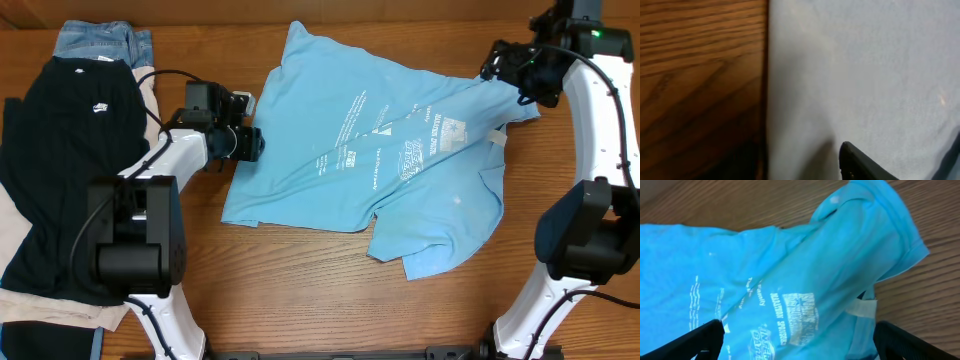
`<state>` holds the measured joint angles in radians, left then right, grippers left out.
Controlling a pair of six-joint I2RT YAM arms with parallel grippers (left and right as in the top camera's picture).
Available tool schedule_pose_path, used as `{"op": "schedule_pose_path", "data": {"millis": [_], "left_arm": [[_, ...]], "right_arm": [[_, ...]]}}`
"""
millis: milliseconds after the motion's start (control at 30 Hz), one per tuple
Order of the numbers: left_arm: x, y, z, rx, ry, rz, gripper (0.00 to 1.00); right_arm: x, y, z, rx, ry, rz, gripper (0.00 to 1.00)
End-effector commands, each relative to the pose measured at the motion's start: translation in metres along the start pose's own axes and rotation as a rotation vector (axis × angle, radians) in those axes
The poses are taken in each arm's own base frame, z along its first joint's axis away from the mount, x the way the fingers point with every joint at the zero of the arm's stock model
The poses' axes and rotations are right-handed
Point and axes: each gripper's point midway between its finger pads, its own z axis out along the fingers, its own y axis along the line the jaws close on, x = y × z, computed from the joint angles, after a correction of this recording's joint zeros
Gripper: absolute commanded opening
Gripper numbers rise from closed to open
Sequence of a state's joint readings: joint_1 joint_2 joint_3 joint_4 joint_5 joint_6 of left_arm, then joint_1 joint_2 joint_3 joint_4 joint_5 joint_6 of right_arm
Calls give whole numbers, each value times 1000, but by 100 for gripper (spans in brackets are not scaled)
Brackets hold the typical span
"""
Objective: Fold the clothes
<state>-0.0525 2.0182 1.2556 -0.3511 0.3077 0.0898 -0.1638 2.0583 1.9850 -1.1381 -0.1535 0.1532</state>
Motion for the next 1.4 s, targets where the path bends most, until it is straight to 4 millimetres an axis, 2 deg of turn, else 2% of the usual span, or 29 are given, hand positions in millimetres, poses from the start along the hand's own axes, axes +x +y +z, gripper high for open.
{"op": "schedule_pose_path", "data": {"millis": [0, 100, 200, 333, 467, 633, 800, 867, 933, 967, 1000, 1067, 1200, 1333, 1367], "left_arm": [[-2, -7, 6, 12, 14, 42, 42], [6, -7, 8, -15, 50, 43, 17], [15, 0, 7, -73, 88, 12, 4], [32, 19, 1, -175, 152, -108, 4], [47, 36, -15, -222, 209, -254, 4], [53, 53, -52, -251, 220, -353, 4], [56, 71, -98, -351, 207, -380, 4], [55, 72, -110, -369, 198, -373, 4], [52, 69, -117, -367, 188, -354, 4], [51, 68, -120, -367, 183, -349, 4], [50, 67, -122, -365, 177, -349, 4], [48, 65, -125, -356, 167, -349, 4], [41, 56, -126, -309, 152, -350, 4], [24, 41, -130, -253, 121, -334, 4], [14, 30, -132, -236, 107, -308, 4]], "right_arm": [[-4, 15, -8, -21, -22, -30, 100], [2, 22, -7, -23, -4, -42, 100], [8, 25, -6, -22, 18, -47, 96], [18, 23, -6, -13, 58, -40, 93], [31, 21, -7, -4, 108, -31, 93], [45, 23, -8, -19, 168, -21, 93], [70, 37, 4, -58, 253, -32, 90], [83, 43, 12, -56, 289, -49, 81], [98, 51, 23, -57, 318, -75, 53], [104, 56, 28, -59, 329, -89, 34], [111, 61, 33, -61, 340, -106, 22], [125, 71, 45, -66, 358, -138, 4], [157, 82, 69, -64, 400, -173, 4], [180, 75, 86, -50, 436, -158, 4], [188, 70, 92, -44, 446, -153, 4]]}}
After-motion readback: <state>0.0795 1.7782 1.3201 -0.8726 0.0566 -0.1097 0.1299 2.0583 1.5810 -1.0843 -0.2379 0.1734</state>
